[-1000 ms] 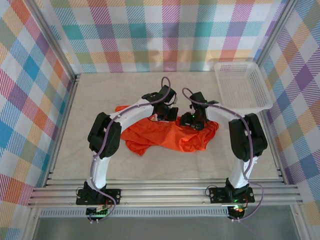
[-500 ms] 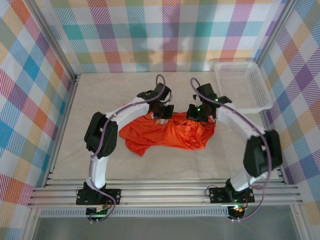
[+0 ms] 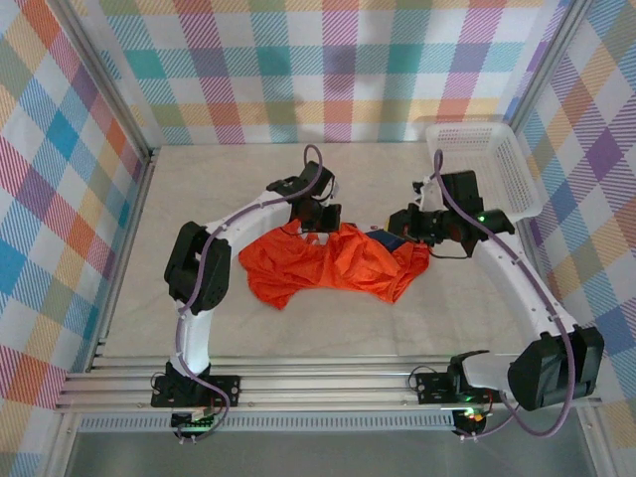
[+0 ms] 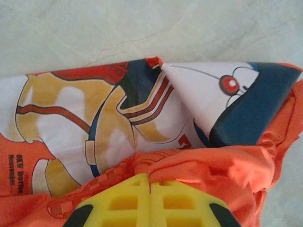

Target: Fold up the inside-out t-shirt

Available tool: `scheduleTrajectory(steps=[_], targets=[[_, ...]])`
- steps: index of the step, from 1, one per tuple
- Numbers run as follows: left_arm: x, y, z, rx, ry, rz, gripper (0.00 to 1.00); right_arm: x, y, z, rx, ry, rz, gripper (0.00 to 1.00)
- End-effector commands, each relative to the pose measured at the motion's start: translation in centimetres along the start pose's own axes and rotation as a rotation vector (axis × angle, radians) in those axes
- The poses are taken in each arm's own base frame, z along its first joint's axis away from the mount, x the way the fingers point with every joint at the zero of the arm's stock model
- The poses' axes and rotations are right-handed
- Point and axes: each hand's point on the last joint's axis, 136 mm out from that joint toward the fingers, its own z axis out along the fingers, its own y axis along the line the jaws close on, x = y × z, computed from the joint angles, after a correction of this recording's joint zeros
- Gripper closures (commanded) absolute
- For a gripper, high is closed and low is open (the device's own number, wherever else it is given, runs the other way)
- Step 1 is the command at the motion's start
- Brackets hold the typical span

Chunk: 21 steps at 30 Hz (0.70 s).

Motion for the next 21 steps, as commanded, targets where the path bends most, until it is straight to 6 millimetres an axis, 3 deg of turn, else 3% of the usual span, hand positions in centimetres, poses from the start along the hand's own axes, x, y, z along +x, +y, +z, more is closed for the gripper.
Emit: scheduleTrajectory(steps=[1,8,18,21], targets=[[0.8,0.8,-0.1,-0.019,0.025,-0.015,1.00,0.4,-2.3,1.5,0.071,0.029,0.037,0.97],[1.0,0.5,-0.7,-0.005,0.020,-0.016,1.00,2.2,-3.4,7.6,0.195,0.054,-0.036,0.64],[0.9,0.1,-1.2,0.012,0.014,-0.024,1.00,3.8,-4.1,16.9,0.222,0.116,-0.009,0.54],[0.8,0.1,-1.5,0.010,0.011,-0.024,1.00,3.5,-5.5,18.6,0.273,0.118,0.036,0.53]])
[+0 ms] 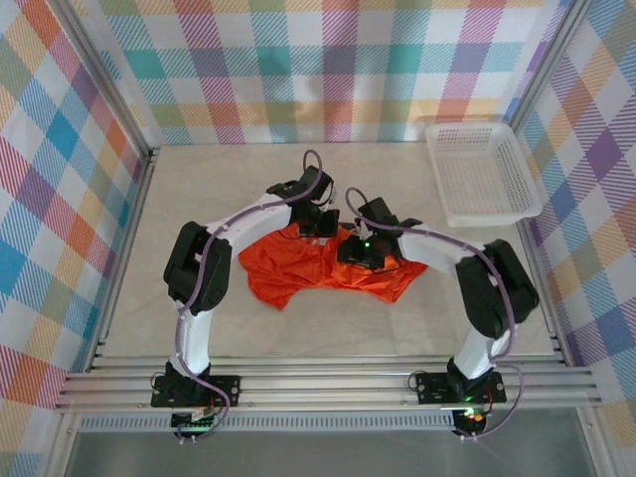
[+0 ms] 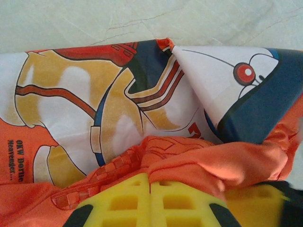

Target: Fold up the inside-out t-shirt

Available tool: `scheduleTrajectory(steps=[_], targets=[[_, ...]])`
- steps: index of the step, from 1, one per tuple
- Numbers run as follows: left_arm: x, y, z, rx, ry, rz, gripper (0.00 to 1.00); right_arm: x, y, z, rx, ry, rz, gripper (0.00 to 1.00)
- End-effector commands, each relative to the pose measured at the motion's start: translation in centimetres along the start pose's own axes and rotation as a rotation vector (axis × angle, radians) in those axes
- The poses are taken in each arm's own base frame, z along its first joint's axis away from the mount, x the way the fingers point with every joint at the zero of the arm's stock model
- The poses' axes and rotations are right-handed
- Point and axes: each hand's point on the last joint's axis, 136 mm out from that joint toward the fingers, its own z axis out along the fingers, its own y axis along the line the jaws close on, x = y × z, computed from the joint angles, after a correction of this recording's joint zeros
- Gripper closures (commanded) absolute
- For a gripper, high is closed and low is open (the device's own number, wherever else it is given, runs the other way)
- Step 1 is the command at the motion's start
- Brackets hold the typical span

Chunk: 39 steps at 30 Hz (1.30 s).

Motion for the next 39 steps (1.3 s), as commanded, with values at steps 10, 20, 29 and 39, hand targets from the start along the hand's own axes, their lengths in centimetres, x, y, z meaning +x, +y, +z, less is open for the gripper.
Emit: scheduleTrajectory(steps=[10,20,29,39], targets=[[-0.2,1.3,-2.9,-0.016,-0.022,-0.027,1.00,-2.1,0.6,-4.1,0.017,-0.109,0.006,1.00],[0.1,-1.0,-2.8,0.099,-0.023,-0.052,1.00,0.5,-9.4,-12.0,0.047,-0.235,0.139,1.00],[1.1,-3.9,-1.4,0.137,0.001,-0.033,1.00,0.1,-10.3,-9.8,0.114,-0.158,0.182,0.81],[1.0,-4.2,-1.5,0.133,0.002,-0.026,1.00,-1.4,-3.1,-9.6,-0.003,-0.182,-0.027,0.51]])
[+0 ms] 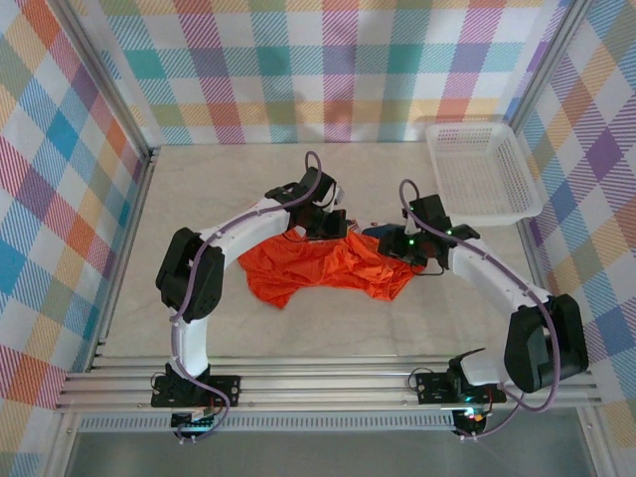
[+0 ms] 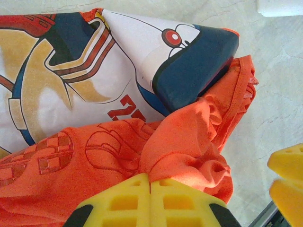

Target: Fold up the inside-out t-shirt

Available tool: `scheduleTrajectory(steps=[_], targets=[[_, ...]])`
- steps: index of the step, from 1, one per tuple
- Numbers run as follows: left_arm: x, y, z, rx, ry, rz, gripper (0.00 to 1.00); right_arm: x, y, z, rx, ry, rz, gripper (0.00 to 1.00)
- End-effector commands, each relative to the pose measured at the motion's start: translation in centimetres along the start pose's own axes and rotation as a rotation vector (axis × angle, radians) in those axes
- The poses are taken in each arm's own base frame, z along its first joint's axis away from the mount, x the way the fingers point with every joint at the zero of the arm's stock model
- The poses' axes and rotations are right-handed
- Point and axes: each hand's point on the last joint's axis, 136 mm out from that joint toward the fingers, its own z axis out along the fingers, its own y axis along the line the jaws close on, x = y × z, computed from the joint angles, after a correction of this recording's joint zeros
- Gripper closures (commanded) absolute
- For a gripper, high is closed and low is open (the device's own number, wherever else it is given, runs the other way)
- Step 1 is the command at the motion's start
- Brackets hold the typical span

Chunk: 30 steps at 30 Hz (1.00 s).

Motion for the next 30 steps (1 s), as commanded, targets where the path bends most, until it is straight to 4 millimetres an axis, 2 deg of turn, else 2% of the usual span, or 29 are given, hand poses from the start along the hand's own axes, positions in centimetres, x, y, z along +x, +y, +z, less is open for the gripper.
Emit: scheduleTrajectory(steps=[1,5,8,9,12,14,15,17,20,21,24,26,28,30], targets=[[-0.1,0.0,0.2,-0.015,0.000,-0.006,1.00,0.2,1.9,1.8,-0.036,0.038,-0.067,0.47],[-0.1,0.1,0.2,-0.019,0.001,-0.006,1.00,0.3,3.5,4.2,-0.036,0.076,-0.122,0.36],[-0.2,-0.1,0.0,-0.017,-0.001,-0.003,1.00,-0.1,3.2,5.7,0.011,0.092,-0.129,0.34],[-0.2,-0.1,-0.1,-0.018,-0.001,-0.001,1.00,-0.4,3.0,6.0,0.029,0.092,-0.127,0.37],[-0.2,0.1,-0.4,-0.031,-0.002,0.008,1.00,-1.6,1.8,5.8,0.116,0.068,-0.118,0.79],[-0.1,0.4,-0.7,-0.053,0.000,0.020,1.00,-2.4,1.5,4.4,0.123,0.040,-0.102,0.97],[-0.1,0.5,-0.8,-0.064,-0.002,0.027,1.00,-2.7,1.3,3.7,0.123,0.027,-0.099,1.00],[-0.2,0.9,-0.9,-0.085,-0.008,0.036,1.00,-3.3,0.5,2.0,0.125,-0.005,-0.091,1.00],[-0.3,1.0,-0.9,-0.090,-0.010,0.036,1.00,-3.3,-0.5,0.6,0.072,-0.008,-0.055,1.00],[-0.2,1.0,-0.7,-0.085,-0.009,0.034,1.00,-3.1,-0.7,0.5,0.008,-0.002,-0.023,1.00],[-0.4,0.5,-0.7,-0.057,-0.018,0.035,1.00,-2.7,0.8,-0.1,-0.307,0.026,0.102,1.00],[-0.5,0.0,-1.1,-0.037,-0.030,0.039,1.00,-2.3,2.0,-0.5,-0.423,0.048,0.112,1.00],[-0.6,-0.8,-2.0,-0.010,-0.047,0.054,0.78,-1.8,2.6,-0.6,-0.481,0.070,0.106,1.00],[-0.4,-1.9,-2.9,0.046,-0.062,0.081,0.62,-1.6,2.3,-0.3,-0.466,0.078,0.113,1.00]])
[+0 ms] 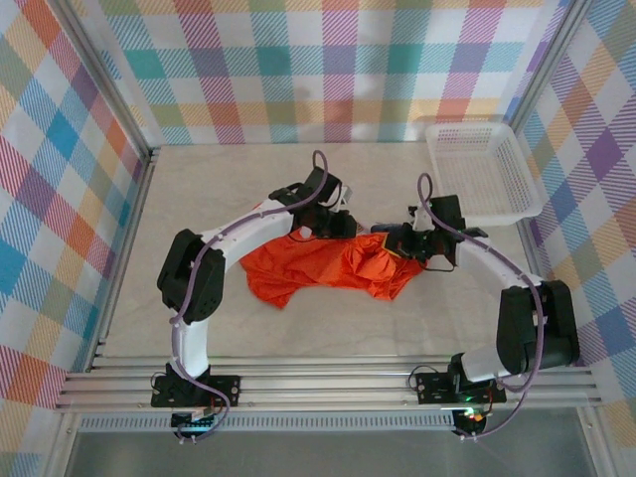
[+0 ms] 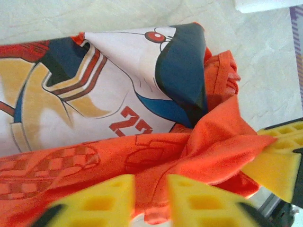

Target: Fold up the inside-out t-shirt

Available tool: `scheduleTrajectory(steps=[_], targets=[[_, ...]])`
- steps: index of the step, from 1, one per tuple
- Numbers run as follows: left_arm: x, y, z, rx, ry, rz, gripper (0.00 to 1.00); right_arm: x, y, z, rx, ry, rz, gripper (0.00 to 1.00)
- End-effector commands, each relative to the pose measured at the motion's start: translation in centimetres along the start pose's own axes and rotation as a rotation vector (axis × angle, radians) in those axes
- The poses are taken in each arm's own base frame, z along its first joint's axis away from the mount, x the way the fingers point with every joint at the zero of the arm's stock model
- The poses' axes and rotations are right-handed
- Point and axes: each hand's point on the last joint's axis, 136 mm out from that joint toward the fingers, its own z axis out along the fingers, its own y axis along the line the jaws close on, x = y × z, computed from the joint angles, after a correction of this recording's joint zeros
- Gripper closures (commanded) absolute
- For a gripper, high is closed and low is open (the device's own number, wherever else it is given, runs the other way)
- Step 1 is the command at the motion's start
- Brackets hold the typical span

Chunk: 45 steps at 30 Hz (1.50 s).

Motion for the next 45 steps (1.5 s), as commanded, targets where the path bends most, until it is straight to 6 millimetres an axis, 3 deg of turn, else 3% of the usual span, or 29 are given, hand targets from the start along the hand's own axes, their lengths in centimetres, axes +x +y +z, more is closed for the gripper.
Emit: scheduleTrajectory(steps=[1,4,7,11,13,17,20,23,26,34,36,39,43,45], targets=[[-0.1,-1.2,-3.0,0.058,-0.043,0.035,0.58,-0.3,2.1,-0.2,-0.115,0.016,-0.019,1.00],[1.2,-2.8,-4.0,0.147,-0.052,0.093,0.55,-0.3,1.1,0.0,-0.062,0.014,-0.008,1.00],[2.5,-3.9,-4.0,0.187,-0.035,0.122,0.58,-0.3,0.8,0.1,-0.052,0.014,0.002,1.00],[4.1,-5.9,-1.7,0.225,0.004,0.120,0.75,-0.4,0.7,0.2,-0.045,0.011,0.006,1.00],[4.7,-6.1,0.0,0.195,0.023,0.113,0.78,-0.5,0.6,0.2,-0.039,0.009,0.008,1.00],[4.9,-4.9,3.3,0.119,0.054,0.051,0.77,-0.5,0.7,0.0,-0.039,0.007,0.007,1.00],[4.2,-3.7,5.0,0.062,0.037,0.013,0.65,-0.5,0.9,-0.1,-0.041,0.006,0.004,1.00],[3.6,-3.1,6.4,0.029,0.027,-0.022,0.61,-0.4,1.0,-0.2,-0.046,0.005,0.005,1.00],[3.5,-1.0,8.0,-0.063,0.033,-0.053,0.55,-0.3,1.1,-0.2,-0.056,0.004,0.008,1.00],[4.1,2.1,10.3,-0.189,0.043,-0.122,0.52,0.4,1.3,0.0,-0.065,0.018,0.006,1.00],[4.0,2.2,10.3,-0.190,0.040,-0.131,0.55,0.5,1.1,0.1,-0.061,0.022,0.005,1.00],[3.7,2.1,9.7,-0.195,0.018,-0.131,0.68,0.7,0.9,0.0,-0.051,0.024,0.004,1.00],[3.3,2.2,9.5,-0.203,0.005,-0.138,0.98,1.0,1.0,-0.2,-0.058,0.021,0.003,1.00],[3.2,1.9,9.3,-0.197,0.008,-0.137,1.00,1.1,0.9,-0.3,-0.047,0.017,-0.004,1.00]])
